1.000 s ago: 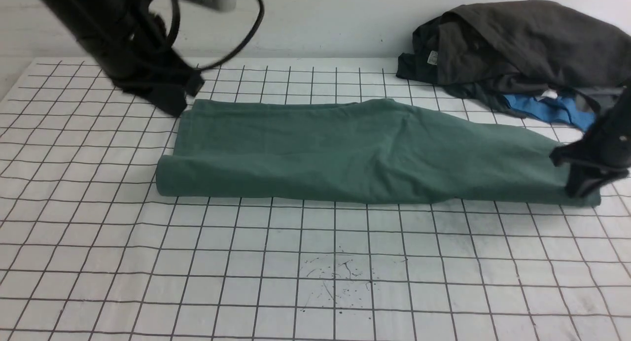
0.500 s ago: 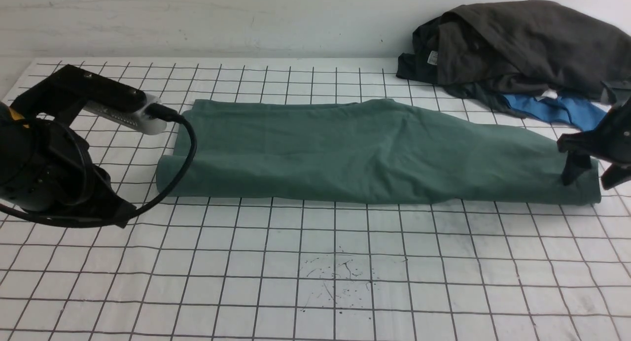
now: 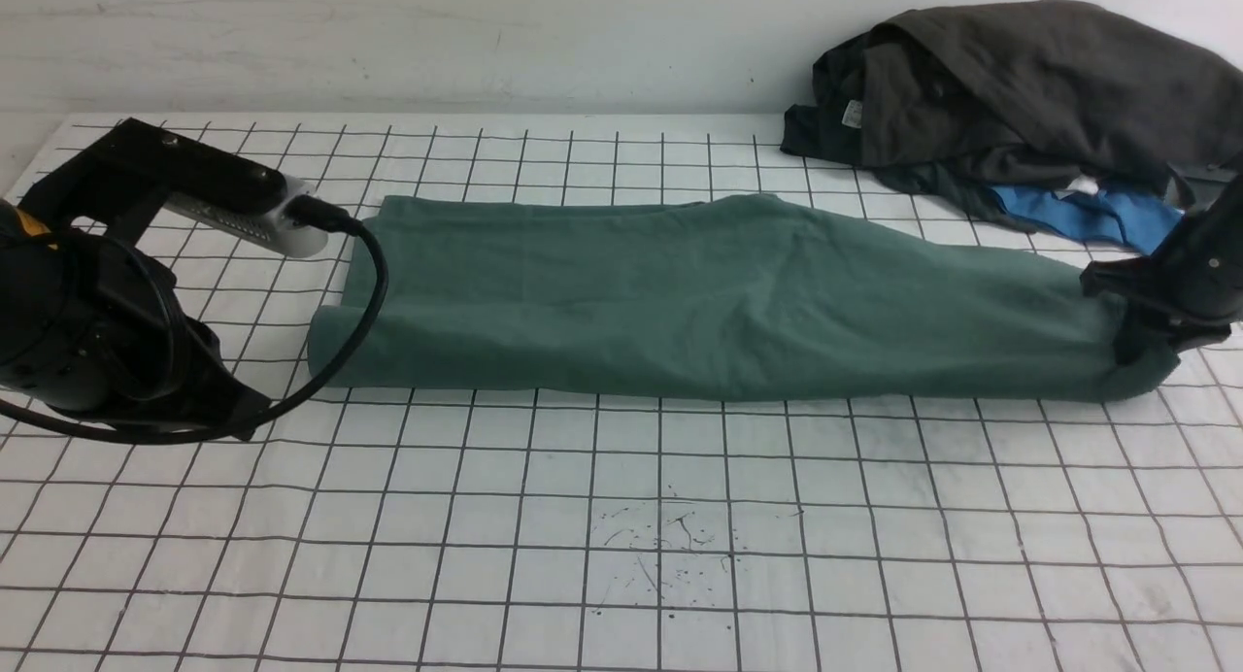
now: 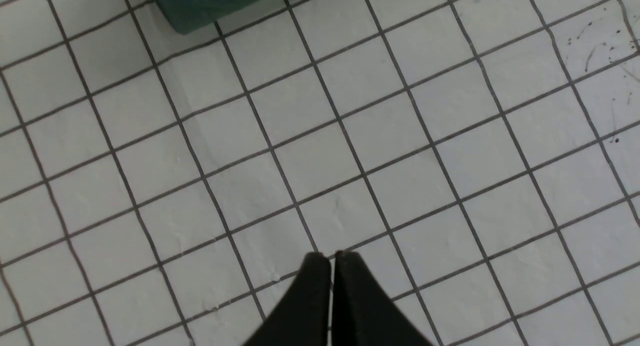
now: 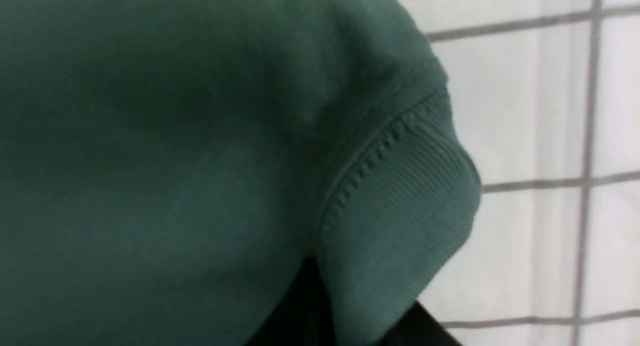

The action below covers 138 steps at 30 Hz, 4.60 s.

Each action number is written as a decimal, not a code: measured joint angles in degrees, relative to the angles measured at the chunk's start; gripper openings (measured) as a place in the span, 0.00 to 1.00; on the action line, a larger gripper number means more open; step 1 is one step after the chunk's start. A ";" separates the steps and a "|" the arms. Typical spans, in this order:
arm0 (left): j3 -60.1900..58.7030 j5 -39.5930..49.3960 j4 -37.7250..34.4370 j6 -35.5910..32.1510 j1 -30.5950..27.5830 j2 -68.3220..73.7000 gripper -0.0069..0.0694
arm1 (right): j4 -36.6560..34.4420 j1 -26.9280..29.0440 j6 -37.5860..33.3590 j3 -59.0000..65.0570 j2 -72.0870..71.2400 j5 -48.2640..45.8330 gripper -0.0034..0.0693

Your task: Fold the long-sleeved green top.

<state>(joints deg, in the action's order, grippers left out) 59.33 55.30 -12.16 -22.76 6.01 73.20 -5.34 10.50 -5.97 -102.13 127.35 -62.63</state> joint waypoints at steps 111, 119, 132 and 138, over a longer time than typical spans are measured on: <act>-33.34 -34.47 -13.61 -15.24 8.62 -48.99 0.08 | -14.60 -28.00 -8.80 87.20 -127.46 41.35 0.03; -33.34 -34.47 -13.61 -15.24 8.62 -48.95 0.08 | -11.19 -12.91 -8.86 99.50 -127.92 48.76 0.03; -33.34 -33.77 -13.61 -15.24 8.62 -48.95 0.08 | 4.33 -10.72 4.04 103.61 -127.92 42.44 0.03; -33.34 -33.13 -13.61 -15.24 8.62 -48.87 0.08 | 4.28 -10.72 4.72 103.61 -127.92 42.40 0.03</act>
<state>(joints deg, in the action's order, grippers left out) 26.00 22.17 -25.77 -38.00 14.63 24.33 -1.07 -0.22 -1.25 1.47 -0.57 -20.23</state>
